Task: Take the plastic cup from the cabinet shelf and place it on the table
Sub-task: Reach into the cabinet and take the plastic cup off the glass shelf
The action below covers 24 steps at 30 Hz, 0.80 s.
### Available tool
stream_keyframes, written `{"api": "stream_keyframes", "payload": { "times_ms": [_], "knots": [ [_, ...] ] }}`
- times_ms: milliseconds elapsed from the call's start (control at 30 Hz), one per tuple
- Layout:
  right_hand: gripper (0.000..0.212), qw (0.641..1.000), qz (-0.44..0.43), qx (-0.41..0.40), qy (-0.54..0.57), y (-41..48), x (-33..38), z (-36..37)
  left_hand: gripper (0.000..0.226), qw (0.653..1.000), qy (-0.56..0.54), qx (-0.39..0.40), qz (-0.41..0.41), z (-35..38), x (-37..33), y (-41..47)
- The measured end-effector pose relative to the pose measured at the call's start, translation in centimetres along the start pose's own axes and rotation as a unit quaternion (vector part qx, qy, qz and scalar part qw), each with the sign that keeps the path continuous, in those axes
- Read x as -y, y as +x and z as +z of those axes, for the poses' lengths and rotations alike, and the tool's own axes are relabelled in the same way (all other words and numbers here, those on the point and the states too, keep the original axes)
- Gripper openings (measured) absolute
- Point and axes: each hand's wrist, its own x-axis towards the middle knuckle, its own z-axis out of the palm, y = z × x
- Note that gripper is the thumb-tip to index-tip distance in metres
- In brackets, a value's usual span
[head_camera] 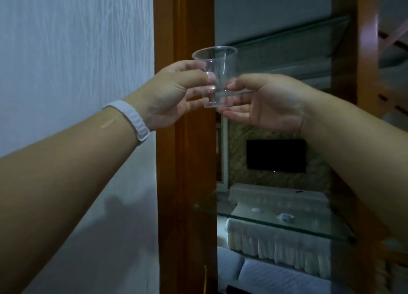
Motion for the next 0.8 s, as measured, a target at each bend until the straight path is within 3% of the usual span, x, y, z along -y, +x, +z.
{"api": "stream_keyframes", "payload": {
  "times_ms": [133, 333, 500, 800],
  "knots": [
    [0.039, 1.0, 0.028, -0.007, 0.011, -2.7, -1.9, 0.5, 0.051, 0.999, -0.024, 0.02, -0.018, 0.7, 2.5, -1.9],
    [0.018, 0.996, 0.078, -0.026, 0.042, -6.8, -4.7, 0.4, 0.052, 0.998, -0.034, 0.024, -0.041, 2.8, 5.8, -5.0],
    [0.022, 0.992, 0.103, -0.034, 0.058, -10.8, -6.7, -0.3, 0.053, 0.997, -0.049, 0.021, -0.059, 6.1, 8.2, -8.4],
    [0.023, 0.971, 0.161, -0.143, 0.102, -20.5, -8.2, -3.1, 0.062, 0.991, -0.071, 0.031, -0.111, 15.9, 9.6, -12.7]
  ]
}}
